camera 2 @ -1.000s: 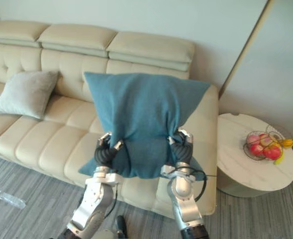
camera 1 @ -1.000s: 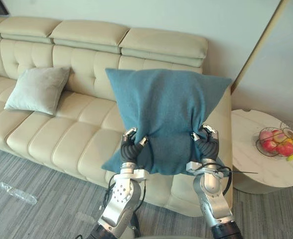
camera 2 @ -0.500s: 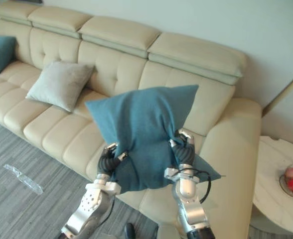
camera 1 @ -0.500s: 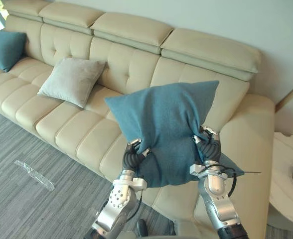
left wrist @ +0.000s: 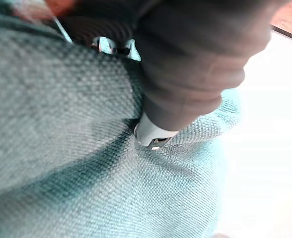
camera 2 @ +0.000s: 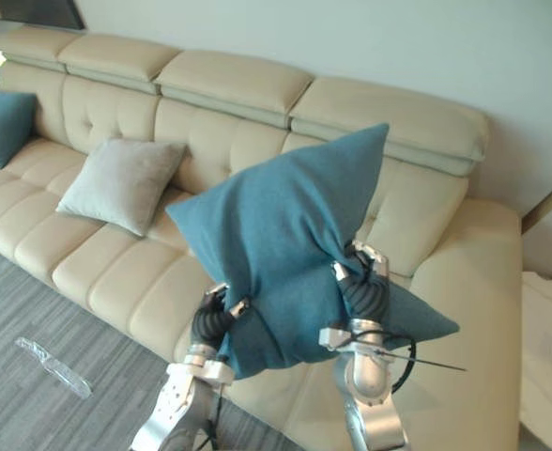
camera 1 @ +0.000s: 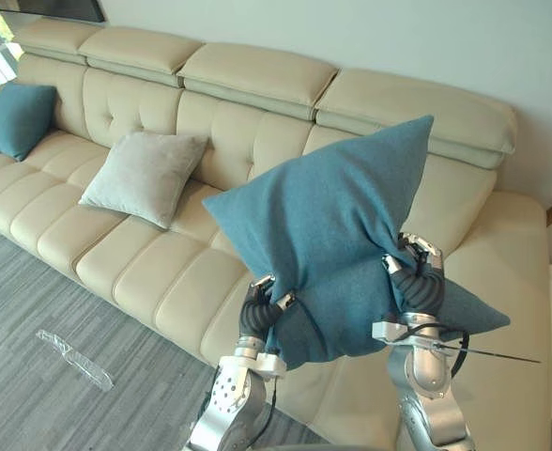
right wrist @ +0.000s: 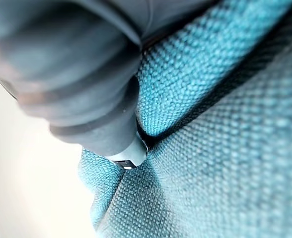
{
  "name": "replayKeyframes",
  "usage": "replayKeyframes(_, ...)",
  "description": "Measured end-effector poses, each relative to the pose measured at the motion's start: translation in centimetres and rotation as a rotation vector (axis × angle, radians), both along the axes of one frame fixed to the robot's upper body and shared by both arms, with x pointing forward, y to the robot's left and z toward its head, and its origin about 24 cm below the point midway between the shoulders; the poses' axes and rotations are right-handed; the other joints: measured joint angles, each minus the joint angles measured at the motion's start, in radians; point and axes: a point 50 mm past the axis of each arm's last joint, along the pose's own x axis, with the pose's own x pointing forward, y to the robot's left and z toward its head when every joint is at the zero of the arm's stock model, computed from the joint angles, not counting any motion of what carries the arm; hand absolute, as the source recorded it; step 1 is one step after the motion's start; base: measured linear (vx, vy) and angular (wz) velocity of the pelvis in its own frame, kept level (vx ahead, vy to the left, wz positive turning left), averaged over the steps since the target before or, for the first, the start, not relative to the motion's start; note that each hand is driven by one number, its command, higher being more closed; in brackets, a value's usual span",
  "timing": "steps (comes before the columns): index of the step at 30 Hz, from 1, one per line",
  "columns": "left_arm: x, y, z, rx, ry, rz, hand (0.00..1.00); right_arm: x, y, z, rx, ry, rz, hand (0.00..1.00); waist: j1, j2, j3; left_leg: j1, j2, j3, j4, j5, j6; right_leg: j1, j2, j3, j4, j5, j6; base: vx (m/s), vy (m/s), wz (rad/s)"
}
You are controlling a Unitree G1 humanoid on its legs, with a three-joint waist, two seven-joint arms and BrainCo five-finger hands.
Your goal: Pick up cushions and gather them together orderly.
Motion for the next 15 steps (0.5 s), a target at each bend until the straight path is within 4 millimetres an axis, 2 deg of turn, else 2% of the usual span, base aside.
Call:
replayKeyframes(3, -0.3, 0.3, -0.3, 0.012, 0.011, 0.001, 1.00, 0.1, 0.2, -0.5, 0.005, 0.024, 0.006, 1.00, 0.026, 0.000, 0.000, -0.002, 0.011, 0.021, 0.096, -0.074, 0.001, -0.007, 0.000, 0.024, 0.036, 0.002, 0.024, -0.03, 0.172, -0.35)
replayKeyframes(5, -0.3, 0.2, -0.2, 0.012, 0.007, -0.005, 1.00, 0.0, 0.2, -0.2, 0.004, 0.012, 0.011, 1.00, 0.024, -0.011, 0.005, -0.016, 0.018, 0.038, 0.173, -0.139, -0.007, -0.017, -0.009, 0.043, 0.049, -0.048, 0.030, -0.06, 0.079, -0.48)
replayKeyframes(7, -0.5, -0.2, -0.3, 0.013, 0.014, -0.026, 1.00, -0.1, -0.2, -0.4, 0.003, 0.023, -0.004, 1.00, 0.016, -0.020, 0.009, -0.015, 0.002, 0.029, 0.210, -0.180, 0.013, -0.030, -0.016, 0.070, 0.089, -0.085, -0.026, -0.03, 0.127, -0.41)
replayKeyframes(8, -0.6, -0.4, -0.4, 0.014, 0.020, -0.034, 1.00, -0.1, -0.4, -0.6, -0.002, 0.029, -0.012, 1.00, 0.008, -0.018, 0.011, 0.008, -0.018, 0.025, 0.198, -0.197, 0.027, -0.044, -0.023, 0.088, 0.151, -0.078, -0.081, 0.03, 0.140, -0.55)
replayKeyframes(9, -0.5, -0.4, -0.4, 0.016, 0.021, -0.035, 1.00, -0.1, -0.4, -0.7, -0.007, 0.034, -0.011, 1.00, 0.012, -0.017, 0.011, 0.012, -0.016, 0.037, 0.194, -0.201, 0.033, -0.112, -0.020, 0.082, 0.254, -0.049, -0.087, 0.03, 0.182, -0.72)
replayKeyframes(10, -0.5, -0.3, -0.4, 0.021, 0.021, -0.034, 1.00, 0.0, -0.4, -1.0, -0.006, 0.047, -0.012, 1.00, 0.018, -0.027, 0.015, 0.029, -0.017, 0.069, 0.175, -0.199, 0.037, -0.179, -0.027, 0.055, 0.355, -0.023, -0.089, 0.03, 0.134, -0.76)
replayKeyframes(11, -0.5, -0.2, -0.4, 0.025, 0.020, -0.033, 1.00, 0.1, -0.3, -1.2, -0.004, 0.056, -0.011, 1.00, 0.021, -0.046, 0.022, 0.050, -0.022, 0.099, 0.162, -0.195, 0.044, -0.208, -0.038, 0.030, 0.394, -0.023, -0.088, 0.04, 0.125, -0.85)
replayKeyframes(12, -0.5, -0.1, -0.5, 0.030, 0.026, -0.031, 1.00, 0.3, -0.2, -1.5, -0.003, 0.070, -0.010, 1.00, 0.023, -0.046, 0.031, 0.064, -0.021, 0.115, 0.157, -0.189, 0.057, -0.216, -0.032, 0.004, 0.421, -0.057, -0.058, 0.05, 0.050, -0.64)
replayKeyframes(14, -0.5, -0.1, -0.6, 0.033, 0.029, -0.032, 1.00, 0.4, -0.4, -1.9, -0.016, 0.085, -0.008, 1.00, 0.008, -0.045, 0.030, 0.083, -0.005, 0.131, 0.130, -0.187, 0.062, -0.198, 0.020, -0.041, 0.415, -0.113, -0.016, 0.08, -0.002, -0.41)
replayKeyframes(15, -0.3, -0.2, -0.4, 0.037, 0.020, -0.035, 1.00, 0.5, -0.5, -1.9, -0.020, 0.085, -0.007, 1.00, 0.007, -0.046, 0.028, 0.085, -0.004, 0.139, 0.112, -0.172, 0.047, -0.193, 0.048, -0.109, 0.356, -0.122, -0.044, 0.09, -0.044, -0.26)
